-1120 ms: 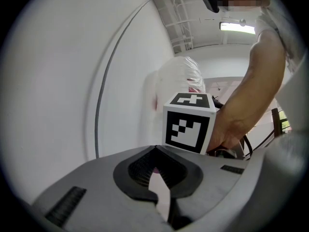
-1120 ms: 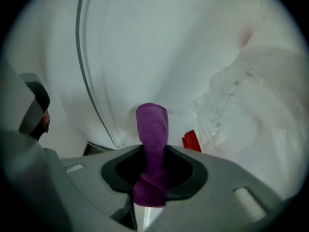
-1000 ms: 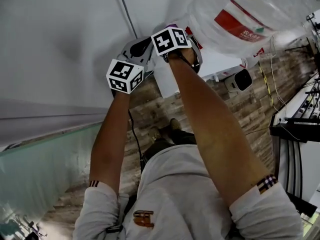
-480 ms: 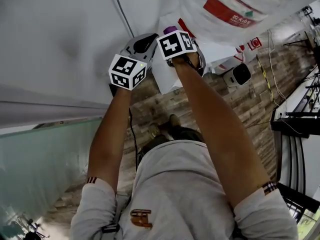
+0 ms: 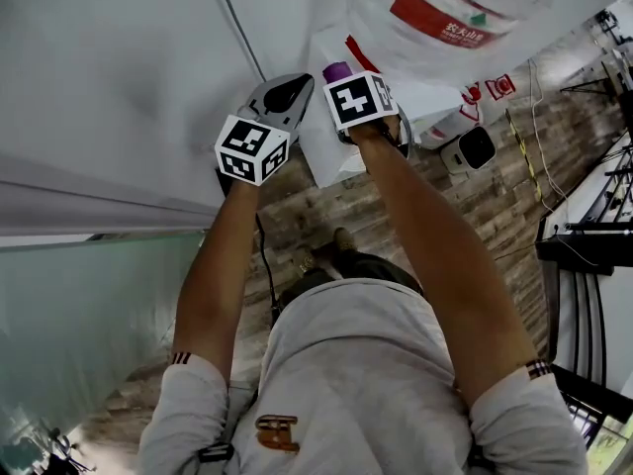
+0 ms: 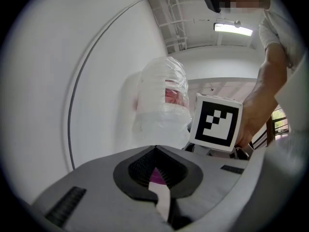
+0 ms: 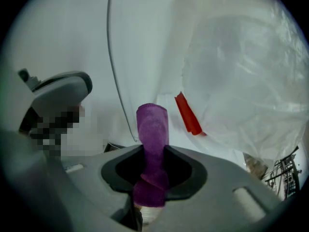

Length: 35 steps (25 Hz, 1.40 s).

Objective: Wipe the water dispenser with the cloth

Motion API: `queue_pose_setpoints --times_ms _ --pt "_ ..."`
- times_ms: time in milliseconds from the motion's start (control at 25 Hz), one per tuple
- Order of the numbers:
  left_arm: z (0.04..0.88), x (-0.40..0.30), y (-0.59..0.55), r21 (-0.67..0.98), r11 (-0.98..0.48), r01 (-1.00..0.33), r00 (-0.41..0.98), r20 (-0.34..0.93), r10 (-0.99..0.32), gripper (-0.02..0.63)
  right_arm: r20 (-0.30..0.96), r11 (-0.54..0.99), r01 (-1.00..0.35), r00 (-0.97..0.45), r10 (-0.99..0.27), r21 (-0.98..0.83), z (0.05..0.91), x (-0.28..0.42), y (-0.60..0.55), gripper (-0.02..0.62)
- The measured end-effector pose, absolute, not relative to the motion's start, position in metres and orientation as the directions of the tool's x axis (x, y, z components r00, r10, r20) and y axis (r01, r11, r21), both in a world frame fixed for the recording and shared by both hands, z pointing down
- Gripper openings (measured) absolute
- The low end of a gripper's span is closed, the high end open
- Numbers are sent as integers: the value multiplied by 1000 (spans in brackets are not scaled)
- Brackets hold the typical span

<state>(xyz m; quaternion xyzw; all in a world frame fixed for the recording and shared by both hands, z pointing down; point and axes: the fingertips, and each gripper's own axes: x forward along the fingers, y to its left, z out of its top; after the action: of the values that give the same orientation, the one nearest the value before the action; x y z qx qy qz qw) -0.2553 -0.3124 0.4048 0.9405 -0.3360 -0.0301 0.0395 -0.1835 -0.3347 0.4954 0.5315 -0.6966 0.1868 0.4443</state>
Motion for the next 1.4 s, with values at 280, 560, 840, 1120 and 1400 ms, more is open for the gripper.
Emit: queue_pose_setpoints --times_ms 280,560,840,1120,1400 --pt "409 -249 -301 113 -779 -616 781 -36 -623 -2 832 404 -902 -105 -545 151 498 -178 -305 110" --pt "413 -232 -291 128 -796 -591 800 -35 -599 -2 825 396 -912 -139 -549 110 492 -163 -286 110" --pt "412 -214 -280 130 -809 -574 812 -35 -582 -2 819 381 -920 -151 -553 88 484 -143 -288 109" --pt "409 -202 -277 108 -804 -584 807 -25 -590 -2 825 431 -897 -170 -539 97 485 -126 -291 109" --pt "403 -176 -268 118 -791 -600 794 -35 -608 -2 828 477 -873 -196 -526 97 484 -97 -288 109"
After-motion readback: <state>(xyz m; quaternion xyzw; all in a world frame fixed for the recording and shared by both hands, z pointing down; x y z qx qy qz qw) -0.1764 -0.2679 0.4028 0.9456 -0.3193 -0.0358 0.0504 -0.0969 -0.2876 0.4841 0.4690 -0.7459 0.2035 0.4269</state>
